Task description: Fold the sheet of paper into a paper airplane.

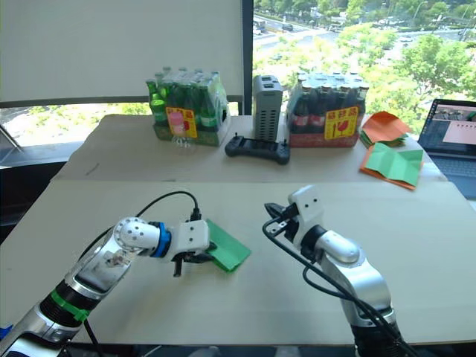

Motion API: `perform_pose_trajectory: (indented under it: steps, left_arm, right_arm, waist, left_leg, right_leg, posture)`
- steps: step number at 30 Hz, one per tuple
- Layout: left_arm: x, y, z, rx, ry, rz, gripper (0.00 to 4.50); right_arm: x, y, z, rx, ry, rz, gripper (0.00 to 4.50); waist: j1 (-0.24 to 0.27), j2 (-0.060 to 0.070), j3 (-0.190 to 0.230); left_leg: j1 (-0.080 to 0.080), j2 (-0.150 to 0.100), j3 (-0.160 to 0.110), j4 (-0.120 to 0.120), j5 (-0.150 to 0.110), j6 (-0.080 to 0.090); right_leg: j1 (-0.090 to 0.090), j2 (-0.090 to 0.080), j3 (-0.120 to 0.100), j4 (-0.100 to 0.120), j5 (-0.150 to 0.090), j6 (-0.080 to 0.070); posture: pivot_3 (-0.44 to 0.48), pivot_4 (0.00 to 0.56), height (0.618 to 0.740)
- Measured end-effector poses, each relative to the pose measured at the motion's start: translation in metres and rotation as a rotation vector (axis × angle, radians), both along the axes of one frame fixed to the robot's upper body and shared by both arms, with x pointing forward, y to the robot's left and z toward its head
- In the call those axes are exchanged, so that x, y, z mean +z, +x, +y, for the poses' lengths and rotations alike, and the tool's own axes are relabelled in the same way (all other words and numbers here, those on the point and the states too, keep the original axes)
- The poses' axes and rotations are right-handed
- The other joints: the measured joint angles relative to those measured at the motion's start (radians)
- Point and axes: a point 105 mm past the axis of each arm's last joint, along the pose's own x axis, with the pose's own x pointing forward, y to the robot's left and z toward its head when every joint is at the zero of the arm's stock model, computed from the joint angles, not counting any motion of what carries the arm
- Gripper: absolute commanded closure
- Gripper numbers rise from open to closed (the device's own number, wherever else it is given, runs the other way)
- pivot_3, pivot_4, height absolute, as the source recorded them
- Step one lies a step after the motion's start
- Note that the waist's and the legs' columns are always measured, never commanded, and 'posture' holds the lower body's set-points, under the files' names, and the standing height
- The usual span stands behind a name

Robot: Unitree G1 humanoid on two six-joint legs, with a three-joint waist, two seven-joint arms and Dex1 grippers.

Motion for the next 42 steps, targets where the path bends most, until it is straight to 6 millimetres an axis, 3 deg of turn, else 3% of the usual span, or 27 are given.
perform_pose_trajectory:
  steps: [2, 6, 9, 14, 19, 20, 23, 26, 32, 38, 42]
  left_arm:
    - [0.006, 0.0, 0.001, 0.025, -0.016, -0.007, 1.35]
    - [0.021, -0.003, 0.007, 0.022, -0.075, -0.014, 1.35]
    - [0.031, -0.009, 0.02, 0.022, -0.11, 0.003, 1.3]
    - [0.034, -0.025, 0.044, 0.019, -0.163, 0.084, 1.3]
    - [0.036, -0.015, 0.058, 0.124, -0.322, 0.081, 1.3]
    - [0.036, -0.015, 0.057, 0.125, -0.347, 0.079, 1.3]
    - [0.034, -0.019, 0.049, 0.117, -0.458, 0.098, 1.3]
    - [0.026, -0.024, 0.052, 0.128, -0.461, 0.122, 1.3]
    - [0.027, -0.022, 0.055, 0.147, -0.455, 0.095, 1.3]
    - [0.028, -0.022, 0.053, 0.15, -0.456, 0.085, 1.3]
    - [0.029, -0.022, 0.052, 0.143, -0.454, 0.081, 1.3]
  right_arm:
    - [-0.001, 0.0, 0.001, 0.009, -0.001, 0.001, 4.5]
    - [-0.001, -0.002, 0.004, 0.035, -0.018, -0.004, 4.5]
    - [-0.002, -0.005, 0.007, 0.065, -0.056, -0.013, 3.67]
    - [-0.004, -0.033, 0.027, 0.219, -0.114, -0.059, 1.93]
    - [-0.018, -0.061, 0.061, 0.365, -0.236, -0.124, 0.11]
    - [-0.022, -0.063, 0.063, 0.369, -0.252, -0.128, 0.05]
    - [-0.031, -0.066, 0.07, 0.377, -0.329, -0.173, 0.05]
    - [-0.039, -0.069, 0.072, 0.384, -0.376, -0.199, 0.05]
    - [-0.054, -0.056, 0.066, 0.299, -0.484, -0.226, 0.05]
    - [-0.063, -0.057, 0.067, 0.297, -0.5, -0.213, 2.37]
    - [-0.064, -0.056, 0.068, 0.292, -0.502, -0.215, 3.58]
  waist:
    - [0.002, 0.0, 0.0]
    - [0.002, 0.0, 0.0]
    - [0.0, 0.0, 0.0]
    - [0.003, 0.0, 0.0]
    - [0.005, 0.0, 0.0]
    - [0.006, 0.0, 0.0]
    - [0.005, 0.0, 0.0]
    - [0.003, 0.0, 0.0]
    - [0.006, 0.0, 0.0]
    - [0.005, 0.0, 0.0]
    - [0.005, 0.0, 0.0]
  left_leg:
    - [0.0, 0.0, 0.0, 0.0, 0.0, 0.0]
    - [0.0, 0.0, 0.0, 0.0, 0.0, 0.0]
    - [0.0, 0.0, 0.0, 0.0, 0.0, 0.0]
    - [0.0, 0.0, 0.0, -0.001, 0.0, 0.0]
    - [0.001, 0.0, 0.0, -0.001, 0.0, -0.001]
    - [0.001, 0.0, 0.0, -0.001, 0.0, -0.001]
    - [0.001, 0.0, 0.0, -0.001, 0.0, -0.001]
    - [0.001, 0.001, 0.001, -0.001, 0.0, -0.001]
    - [0.002, 0.0, 0.001, -0.001, 0.0, -0.001]
    - [0.002, 0.001, 0.001, -0.001, 0.0, -0.001]
    - [0.002, 0.001, 0.001, -0.001, 0.0, -0.001]
  right_leg:
    - [0.0, 0.0, 0.0, 0.0, 0.0, 0.0]
    - [0.0, 0.0, 0.0, 0.0, 0.0, 0.0]
    - [-0.001, 0.0, 0.0, 0.0, 0.0, 0.0]
    - [-0.001, 0.0, 0.0, -0.001, -0.001, -0.001]
    - [0.001, -0.001, 0.0, 0.0, -0.001, -0.001]
    - [0.001, -0.001, 0.0, 0.0, -0.001, -0.001]
    - [0.0, 0.0, 0.0, 0.0, -0.001, -0.001]
    - [0.0, 0.0, 0.0, 0.0, -0.001, -0.001]
    - [0.0, 0.0, 0.0, 0.0, -0.001, -0.001]
    - [0.0, 0.0, 0.0, 0.001, -0.001, -0.002]
    - [0.0, 0.0, 0.0, 0.001, -0.001, -0.002]
  posture:
    - [0.0, 0.15, 0.675]
    - [0.0, 0.15, 0.675]
    - [0.0, 0.15, 0.675]
    - [0.0, 0.15, 0.675]
    - [0.0, 0.15, 0.675]
    - [0.0, 0.15, 0.675]
    - [0.0, 0.15, 0.675]
    - [0.0, 0.15, 0.675]
    - [0.0, 0.15, 0.675]
    - [0.0, 0.15, 0.675]
    - [0.0, 0.15, 0.675]
